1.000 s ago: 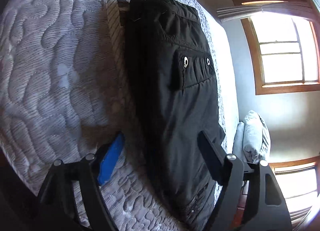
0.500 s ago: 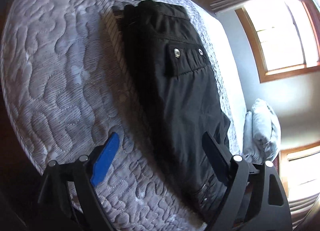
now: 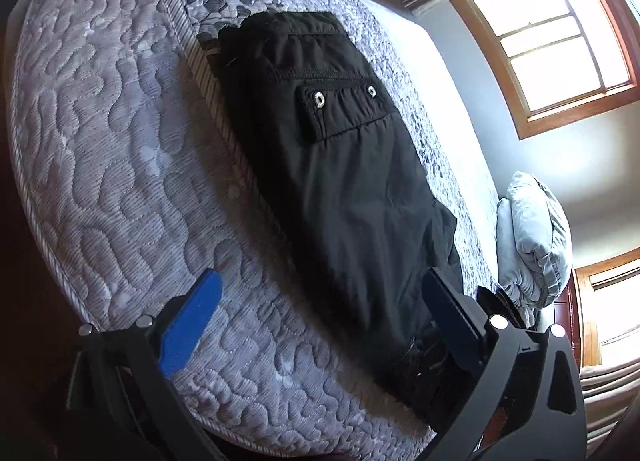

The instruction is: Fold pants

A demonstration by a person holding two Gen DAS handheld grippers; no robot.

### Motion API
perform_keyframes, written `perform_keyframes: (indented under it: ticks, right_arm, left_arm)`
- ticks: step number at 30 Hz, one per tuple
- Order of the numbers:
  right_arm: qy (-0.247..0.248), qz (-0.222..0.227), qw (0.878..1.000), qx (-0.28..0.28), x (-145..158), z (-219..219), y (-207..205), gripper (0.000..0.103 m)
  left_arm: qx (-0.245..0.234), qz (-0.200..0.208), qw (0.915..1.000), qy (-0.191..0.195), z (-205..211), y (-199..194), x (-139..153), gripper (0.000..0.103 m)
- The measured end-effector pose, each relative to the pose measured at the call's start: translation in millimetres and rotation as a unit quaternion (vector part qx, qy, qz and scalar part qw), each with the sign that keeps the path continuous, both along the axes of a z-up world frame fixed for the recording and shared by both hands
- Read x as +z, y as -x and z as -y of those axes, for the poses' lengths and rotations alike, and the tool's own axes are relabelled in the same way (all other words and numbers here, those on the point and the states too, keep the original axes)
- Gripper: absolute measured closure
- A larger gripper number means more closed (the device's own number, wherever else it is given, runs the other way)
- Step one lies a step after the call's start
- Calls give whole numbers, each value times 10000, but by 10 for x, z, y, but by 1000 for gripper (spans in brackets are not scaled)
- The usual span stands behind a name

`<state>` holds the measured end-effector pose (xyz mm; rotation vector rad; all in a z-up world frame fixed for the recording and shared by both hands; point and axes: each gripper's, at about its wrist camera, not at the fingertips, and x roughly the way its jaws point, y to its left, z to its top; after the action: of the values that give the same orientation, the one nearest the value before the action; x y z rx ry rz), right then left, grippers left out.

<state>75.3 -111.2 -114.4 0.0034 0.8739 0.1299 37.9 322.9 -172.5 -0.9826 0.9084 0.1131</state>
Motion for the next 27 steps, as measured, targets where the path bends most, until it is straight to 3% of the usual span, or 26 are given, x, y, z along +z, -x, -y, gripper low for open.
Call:
perform_keyframes:
  ticks: [4, 8, 10, 13, 16, 20, 24, 27]
  right_arm:
    - [328, -215, 9988, 279, -172, -213, 25, 93]
    - [537, -507, 9955, 588, -335, -374, 92, 72]
    - [583, -568, 9942, 707, -358, -398, 143, 69]
    - [283, -752, 9923, 940, -352, -401, 233, 48]
    - [197, -497, 9942, 934, -218, -395, 337, 46]
    - [392, -12, 9943, 990, 3, -496, 402, 31]
    - [877, -19, 9882, 1253, -62, -739, 305, 29]
    - [956, -219, 9866, 1303, -204, -824, 185, 30]
  left_arm:
    - [-83, -90, 9998, 143, -2, 75, -76, 3]
    - [-100, -94, 9998, 153, -2, 142, -101, 3]
    - [-110, -91, 9998, 140, 0, 169, -103, 3]
    - [-93, -103, 9997, 207, -12, 207, -118, 3]
    - [-81, -97, 9996, 237, -10, 247, -146, 3]
    - [-68, -139, 9996, 249, 9, 316, -177, 3]
    - [-62, -156, 9994, 296, 45, 379, -222, 3]
    - [-59, -169, 9994, 311, 66, 432, -235, 3]
